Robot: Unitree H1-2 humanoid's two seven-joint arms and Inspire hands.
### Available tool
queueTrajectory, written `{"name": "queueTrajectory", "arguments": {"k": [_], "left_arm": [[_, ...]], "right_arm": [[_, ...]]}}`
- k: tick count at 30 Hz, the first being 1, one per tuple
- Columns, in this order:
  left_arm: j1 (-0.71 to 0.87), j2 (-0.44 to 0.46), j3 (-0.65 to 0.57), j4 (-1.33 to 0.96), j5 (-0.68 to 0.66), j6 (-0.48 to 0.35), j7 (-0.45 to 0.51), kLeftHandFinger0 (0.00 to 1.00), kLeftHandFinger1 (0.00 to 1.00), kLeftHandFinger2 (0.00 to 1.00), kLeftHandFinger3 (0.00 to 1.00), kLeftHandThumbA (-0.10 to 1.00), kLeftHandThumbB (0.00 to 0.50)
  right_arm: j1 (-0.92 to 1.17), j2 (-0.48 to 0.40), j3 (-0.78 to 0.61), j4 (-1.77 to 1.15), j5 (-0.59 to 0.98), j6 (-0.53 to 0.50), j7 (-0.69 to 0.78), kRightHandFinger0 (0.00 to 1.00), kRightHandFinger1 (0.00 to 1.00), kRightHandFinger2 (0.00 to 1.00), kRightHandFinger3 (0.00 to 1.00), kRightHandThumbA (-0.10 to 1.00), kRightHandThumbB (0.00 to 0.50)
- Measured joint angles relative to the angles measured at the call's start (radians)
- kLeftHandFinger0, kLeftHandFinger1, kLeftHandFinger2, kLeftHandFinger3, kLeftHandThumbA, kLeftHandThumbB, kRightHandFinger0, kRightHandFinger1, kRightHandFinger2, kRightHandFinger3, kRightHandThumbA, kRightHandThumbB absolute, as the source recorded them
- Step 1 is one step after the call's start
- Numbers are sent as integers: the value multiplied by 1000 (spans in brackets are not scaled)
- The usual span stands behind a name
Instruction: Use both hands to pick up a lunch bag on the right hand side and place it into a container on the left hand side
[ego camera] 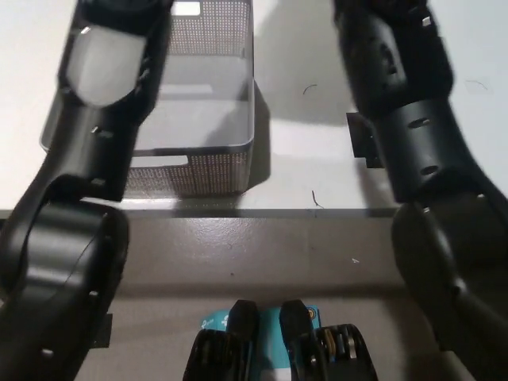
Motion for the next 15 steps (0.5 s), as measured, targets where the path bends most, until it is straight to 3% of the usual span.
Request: {"name": "queueTrajectory", "arguments": {"k": [3, 5, 11, 15], "left_arm": [[37, 19, 18, -76, 0, 36, 0, 1000, 1000, 1000, 1000, 1000, 150], [79, 45, 38, -154, -1, 71, 0, 1000, 1000, 1000, 1000, 1000, 128], [171, 89, 128, -301, -21, 122, 3, 1000, 1000, 1000, 1000, 1000, 181], [240, 110, 197, -423, -33, 175, 19, 1000, 1000, 1000, 1000, 1000, 157]], "right_arm": [[-1, 24, 5, 44, 0, -1, 7, 1000, 1000, 1000, 1000, 1000, 227], [-16, 56, 16, 108, -1, -2, 16, 1000, 1000, 1000, 1000, 1000, 206], [-76, 122, 35, 244, -5, -16, 43, 1000, 1000, 1000, 1000, 1000, 222], [-128, 173, 57, 315, -8, -29, 77, 1000, 1000, 1000, 1000, 1000, 207]]}}
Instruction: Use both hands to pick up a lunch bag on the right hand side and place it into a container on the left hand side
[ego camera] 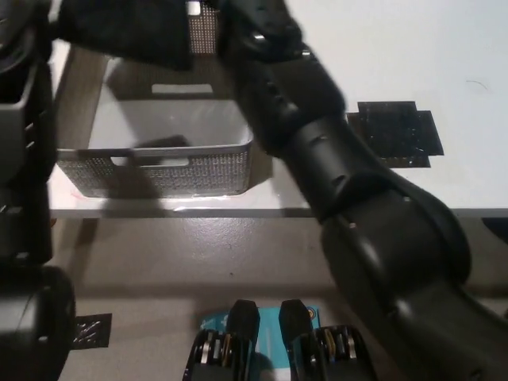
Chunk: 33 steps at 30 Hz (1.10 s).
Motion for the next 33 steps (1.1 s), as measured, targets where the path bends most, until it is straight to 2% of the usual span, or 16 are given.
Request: {"name": "queueTrajectory", "arguments": {"k": [4, 5, 7, 10, 18, 19, 21, 22, 26, 27, 28, 29, 30, 31, 32, 33], "left_arm": [[31, 12, 43, -79, -1, 26, 15, 1000, 1000, 1000, 1000, 1000, 162], [32, 15, 47, -91, -1, 29, 19, 1000, 1000, 1000, 1000, 1000, 150], [32, 22, 48, -99, -1, 39, 23, 1000, 1000, 1000, 1000, 1000, 136], [32, 28, 41, -76, -4, 42, 22, 1000, 1000, 1000, 1000, 1000, 156], [18, 37, -13, 79, -28, 14, -12, 1000, 1000, 1000, 1000, 1000, 171], [14, 38, -18, 92, -30, 8, -15, 1000, 1000, 1000, 1000, 1000, 175], [-3, 38, -31, 124, -35, -5, -23, 1000, 1000, 1000, 1000, 1000, 163], [-9, 39, -35, 131, -37, -6, -26, 1000, 1000, 1000, 1000, 1000, 136], [-19, 38, -42, 164, -49, -25, -41, 1000, 1000, 1000, 1000, 1000, 119], [-20, 39, -44, 176, -55, -32, -46, 1000, 1000, 1000, 1000, 1000, 162], [-21, 39, -45, 189, -61, -40, -53, 1000, 1000, 1000, 1000, 1000, 179], [-21, 44, -52, 201, -63, -45, -59, 1000, 1000, 1000, 1000, 1000, 183], [-20, 53, -66, 212, -63, -47, -68, 1000, 1000, 1000, 1000, 1000, 169], [-20, 64, -81, 223, -62, -50, -77, 1000, 1000, 1000, 1000, 1000, 180], [-20, 75, -96, 235, -61, -54, -87, 1000, 1000, 1000, 1000, 1000, 214], [-20, 86, -110, 248, -59, -58, -95, 1000, 1000, 1000, 1000, 1000, 263]], "right_arm": [[-42, 31, 20, 47, -6, -34, 31, 1000, 1000, 1000, 1000, 1000, 190], [-50, 35, 23, 53, -8, -40, 36, 1000, 1000, 1000, 1000, 1000, 202], [-61, 38, 29, 69, -12, -55, 44, 1000, 1000, 1000, 1000, 1000, 163], [-60, 38, 32, 90, -18, -66, 51, 1000, 1000, 1000, 1000, 1000, 202], [-21, 25, 20, 146, -20, -74, 51, 1000, 1000, 1000, 1000, 1000, 205], [-18, 23, 19, 148, -20, -75, 51, 1000, 1000, 1000, 1000, 1000, 220], [-13, 14, 18, 149, -21, -76, 51, 1000, 1000, 1000, 1000, 1000, 221], [-12, 10, 18, 149, -21, -76, 51, 1000, 1000, 1000, 1000, 1000, 222], [-3, 1, 23, 149, -26, -77, 50, 1000, 1000, 1000, 1000, 1000, 230], [0, -2, 33, 149, -34, -77, 46, 1000, 1000, 1000, 1000, 1000, 143], [3, -6, 58, 150, -48, -76, 39, 1000, 1000, 1000, 1000, 1000, 102], [7, -14, 90, 151, -67, -71, 27, 1000, 1000, 1000, 1000, 1000, 107], [11, -23, 125, 151, -86, -64, 16, 1000, 1000, 1000, 1000, 786, 128], [16, -33, 154, 151, -103, -56, 6, 1000, 1000, 1000, 1000, 604, 139], [22, -41, 188, 151, -122, -47, -3, 1000, 863, 843, 1000, 484, 157], [27, -48, 214, 151, -134, -41, -10, 490, 397, 516, 964, 418, 154]]}}
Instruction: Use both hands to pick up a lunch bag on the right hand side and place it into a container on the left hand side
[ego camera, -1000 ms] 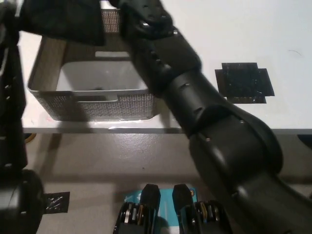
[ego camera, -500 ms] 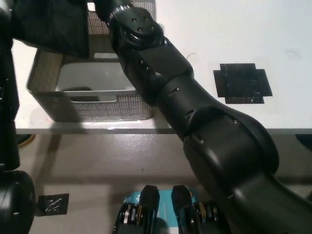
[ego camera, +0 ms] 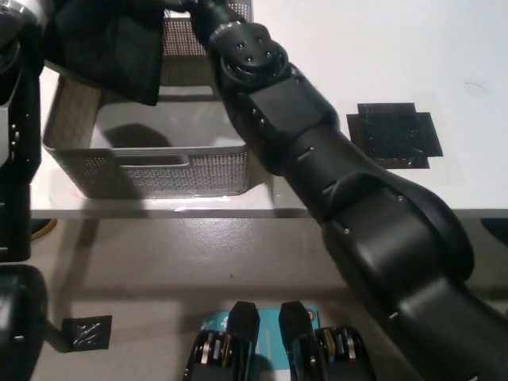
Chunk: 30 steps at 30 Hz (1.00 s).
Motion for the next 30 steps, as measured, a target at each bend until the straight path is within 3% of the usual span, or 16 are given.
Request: {"name": "queueTrajectory", "arguments": {"k": [2, 3, 4, 6, 8, 9, 10, 11, 13, 14, 16, 17, 18, 26, 29, 30], "left_arm": [[0, 31, -41, 35, 6, -10, -21, 1000, 1000, 1000, 1000, 1000, 273], [0, 47, -64, 59, 15, -14, -33, 1000, 1000, 1000, 1000, 1000, 263], [1, 72, -100, 94, 27, -23, -46, 1000, 1000, 1000, 1000, 1000, 259], [1, 116, -154, 150, 47, -39, -73, 1000, 1000, 1000, 1000, 1000, 217], [0, 161, -206, 208, 65, -66, -97, 1000, 1000, 1000, 1000, 1000, 183], [-4, 198, -248, 250, 77, -93, -116, 1000, 1000, 1000, 1000, 1000, 165], [-6, 215, -265, 267, 82, -104, -126, 1000, 1000, 1000, 1000, 1000, 162], [-9, 231, -281, 281, 86, -115, -134, 1000, 1000, 1000, 1000, 1000, 186], [-12, 301, -341, 333, 115, -141, -168, 1000, 1000, 1000, 1000, 1000, 134], [-7, 328, -361, 355, 127, -148, -182, 1000, 1000, 1000, 1000, 1000, 152], [1, 360, -380, 378, 139, -161, -198, 1000, 1000, 1000, 1000, 1000, 150], [4, 372, -390, 386, 143, -165, -205, 1000, 1000, 1000, 1000, 1000, 160], [14, 412, -415, 409, 157, -179, -225, 1000, 1000, 1000, 1000, 1000, 161], [16, 558, -499, 436, 209, -250, -331, 1000, 1000, 1000, 1000, 1000, 160], [12, 596, -510, 407, 227, -276, -368, 1000, 1000, 1000, 1000, 1000, 148], [5, 621, -508, 382, 233, -298, -391, 1000, 1000, 1000, 1000, 1000, 181]], "right_arm": [[17, -20, 59, 0, -40, 12, -21, 358, 456, 661, 960, 513, 139], [28, -34, 90, -1, -61, 18, -30, 519, 636, 774, 996, 535, 149], [41, -51, 120, -7, -82, 26, -39, 445, 469, 565, 1000, 535, 156], [67, -86, 166, -26, -119, 43, -44, 762, 802, 875, 1000, 537, 161], [93, -120, 198, -59, -149, 55, -48, 960, 977, 1000, 1000, 539, 147], [113, -149, 217, -92, -174, 66, -48, 758, 723, 786, 1000, 513, 137], [125, -166, 226, -112, -184, 71, -47, 631, 638, 773, 1000, 502, 141], [137, -181, 232, -135, -194, 77, -47, 190, 202, 412, 1000, 465, 133], [190, -247, 243, -230, -228, 99, -47, 16, 57, 224, 1000, 437, 132], [208, -278, 245, -270, -240, 108, -47, 81, 161, 339, 1000, 428, 134], [230, -313, 245, -312, -254, 122, -47, 449, 511, 637, 1000, 419, 130], [242, -329, 245, -336, -259, 126, -47, 764, 869, 971, 1000, 408, 128], [271, -365, 245, -395, -270, 139, -45, 1000, 1000, 1000, 1000, 401, 118], [405, -488, 246, -694, -328, 208, 3, 1000, 1000, 1000, 1000, 413, 96], [420, -516, 244, -773, -344, 229, 29, 1000, 1000, 1000, 1000, 620, 96], [423, -533, 237, -816, -349, 241, 43, 1000, 1000, 1000, 1000, 907, 137]]}}
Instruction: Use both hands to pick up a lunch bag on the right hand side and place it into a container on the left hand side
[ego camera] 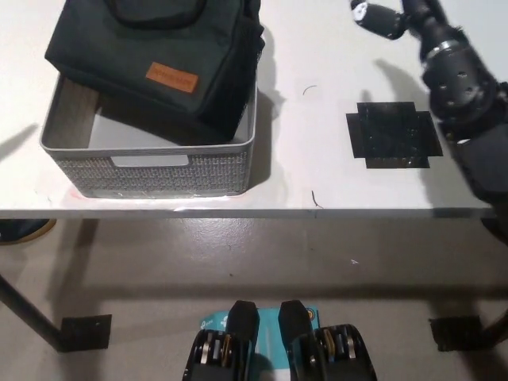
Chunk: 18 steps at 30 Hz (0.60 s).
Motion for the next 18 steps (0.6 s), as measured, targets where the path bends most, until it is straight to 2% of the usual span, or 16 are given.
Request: {"name": "queueTrajectory", "arguments": {"k": [1, 2, 3, 5, 6, 7, 8, 9, 10, 12, 14, 15, 16, 17, 18], "left_arm": [[-3, 9, 5, -15, 1, -10, -10, 1000, 1000, 1000, 1000, 1000, 180], [1, 15, 24, -40, -3, -18, -15, 1000, 1000, 1000, 1000, 1000, 238], [10, 17, 52, -71, -11, -26, -16, 1000, 1000, 1000, 1000, 1000, 265], [58, 14, 143, -175, -41, -39, -10, 1000, 1000, 1000, 1000, 1000, 232], [68, 12, 157, -194, -45, -40, -8, 1000, 1000, 1000, 1000, 1000, 229], [89, 7, 184, -230, -54, -40, -6, 1000, 1000, 1000, 1000, 1000, 246], [138, -16, 229, -306, -68, -39, -1, 1000, 1000, 1000, 1000, 1000, 250], [163, -29, 245, -338, -77, -39, 4, 1000, 1000, 1000, 1000, 1000, 254], [190, -50, 263, -380, -85, -37, 7, 1000, 1000, 1000, 1000, 1000, 287], [246, -90, 290, -459, -98, -34, 10, 1000, 1000, 1000, 1000, 1000, 291], [295, -132, 306, -526, -109, -32, 13, 1000, 1000, 1000, 1000, 1000, 329], [339, -172, 316, -584, -118, -30, 17, 1000, 1000, 1000, 1000, 1000, 309], [375, -206, 322, -629, -125, -28, 20, 1000, 1000, 1000, 1000, 1000, 314], [380, -211, 323, -636, -126, -28, 21, 1000, 1000, 1000, 1000, 1000, 293], [426, -257, 326, -693, -136, -26, 27, 1000, 1000, 1000, 1000, 1000, 284]], "right_arm": [[2, -7, -8, -19, -2, 3, 7, 1000, 1000, 1000, 1000, 980, 137], [9, -12, -17, -46, -2, 3, 13, 1000, 1000, 1000, 1000, 1000, 167], [18, -17, -30, -78, -1, 2, 18, 1000, 1000, 1000, 1000, 1000, 182], [60, -16, -71, -167, 7, -7, 26, 1000, 1000, 1000, 1000, 1000, 227], [71, -14, -78, -185, 9, -9, 27, 1000, 1000, 1000, 1000, 1000, 251], [87, -10, -88, -208, 12, -11, 27, 1000, 1000, 1000, 1000, 1000, 295], [122, -3, -104, -248, 21, -14, 27, 1000, 1000, 1000, 1000, 1000, 273], [143, 3, -111, -269, 25, -15, 27, 1000, 1000, 1000, 1000, 1000, 278], [167, 10, -114, -291, 29, -16, 27, 1000, 1000, 1000, 1000, 1000, 262], [211, 24, -118, -330, 35, -16, 27, 1000, 1000, 1000, 1000, 1000, 260], [251, 37, -118, -370, 42, -16, 27, 1000, 1000, 1000, 1000, 1000, 279], [289, 49, -118, -399, 48, -16, 27, 1000, 1000, 1000, 1000, 1000, 250], [322, 62, -118, -428, 53, -17, 27, 1000, 1000, 1000, 1000, 1000, 229], [327, 64, -118, -428, 53, -17, 27, 1000, 1000, 1000, 1000, 1000, 209], [371, 77, -117, -464, 57, -17, 27, 1000, 1000, 1000, 1000, 1000, 206]]}}
